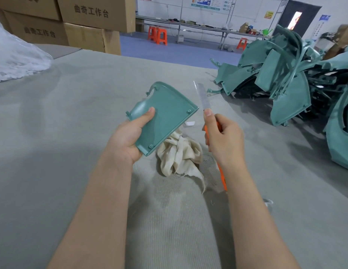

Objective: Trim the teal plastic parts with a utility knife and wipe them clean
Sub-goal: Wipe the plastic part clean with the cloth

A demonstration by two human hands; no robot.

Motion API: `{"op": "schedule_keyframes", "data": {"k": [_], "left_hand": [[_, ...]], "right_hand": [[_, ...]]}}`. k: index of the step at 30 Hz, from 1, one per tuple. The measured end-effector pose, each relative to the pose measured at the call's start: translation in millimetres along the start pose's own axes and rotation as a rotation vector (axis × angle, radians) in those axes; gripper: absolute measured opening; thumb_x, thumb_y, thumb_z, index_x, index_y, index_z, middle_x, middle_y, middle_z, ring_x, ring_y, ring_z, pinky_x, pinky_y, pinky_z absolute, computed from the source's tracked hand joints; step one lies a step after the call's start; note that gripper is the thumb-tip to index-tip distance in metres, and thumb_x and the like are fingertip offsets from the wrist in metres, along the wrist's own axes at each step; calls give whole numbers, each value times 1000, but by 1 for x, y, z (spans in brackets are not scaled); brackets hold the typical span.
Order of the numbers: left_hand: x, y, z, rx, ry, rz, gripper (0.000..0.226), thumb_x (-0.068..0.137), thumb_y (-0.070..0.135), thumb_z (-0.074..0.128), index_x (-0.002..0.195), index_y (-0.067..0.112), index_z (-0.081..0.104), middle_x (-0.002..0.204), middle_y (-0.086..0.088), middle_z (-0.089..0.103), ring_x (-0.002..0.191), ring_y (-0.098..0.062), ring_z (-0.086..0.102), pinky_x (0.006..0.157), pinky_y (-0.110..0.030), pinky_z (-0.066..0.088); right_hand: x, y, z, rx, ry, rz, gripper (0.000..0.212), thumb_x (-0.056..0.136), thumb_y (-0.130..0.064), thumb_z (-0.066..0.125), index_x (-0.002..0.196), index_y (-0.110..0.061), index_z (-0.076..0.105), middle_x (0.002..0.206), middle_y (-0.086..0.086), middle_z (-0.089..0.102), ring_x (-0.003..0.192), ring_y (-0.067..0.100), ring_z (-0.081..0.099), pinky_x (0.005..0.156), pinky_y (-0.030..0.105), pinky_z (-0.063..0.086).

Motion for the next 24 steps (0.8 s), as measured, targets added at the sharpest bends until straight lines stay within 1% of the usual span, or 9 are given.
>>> {"op": "schedule_keyframes", "data": {"k": [4,8,10,14,18,22,24], "left_hand": [[-1,1,0,7,7,53,34,85,23,71,116,10,66,100,-8,74,77,-19,73,54,-28,56],[-2,2,1,5,1,101,28,86,21,69,112,10,67,96,-7,75,74,-19,74,52,-27,56],[-2,3,0,8,-3,110,27,87,21,69,112,10,67,96,-7,75,75,-19,73,52,-27,56],[-2,3,1,18,-11,121,27,87,21,68,112,10,67,100,-8,74,77,-19,73,54,-27,56],[-2,2,1,27,13,137,22,87,21,69,106,11,68,97,-8,75,76,-19,73,54,-28,56],[-2,3,1,39,23,132,22,86,22,70,105,11,68,97,-8,75,77,-20,73,55,-29,57],[-3,2,2,37,20,128,22,86,21,70,105,11,68,96,-8,75,76,-20,73,54,-29,57]], "right_hand": [[2,2,1,-36,-13,5,62,97,-52,45,75,6,55,65,25,55,55,22,44,57,44,46],[2,5,1,-43,-34,22,62,97,-53,45,75,4,54,58,12,48,54,20,43,56,44,46],[2,5,2,-38,-40,25,62,97,-53,46,75,4,54,58,10,48,55,20,43,57,44,47],[2,5,1,-22,-40,34,62,96,-54,46,76,4,56,57,9,49,54,18,43,58,44,47],[2,5,0,-24,-31,31,63,96,-54,45,77,5,56,61,22,53,54,20,43,58,45,47],[2,5,2,-33,-57,23,64,96,-55,45,77,5,55,58,12,49,54,20,42,55,37,40],[2,6,2,-40,-62,15,64,96,-55,45,77,6,55,60,17,50,55,20,42,56,34,39]]}}
Point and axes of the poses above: each hand's wrist, its own x-axis towards the middle knuckle, its own z-axis out of the palm, y = z × x, the point moved 2 cm from there along x, towards the middle knuckle
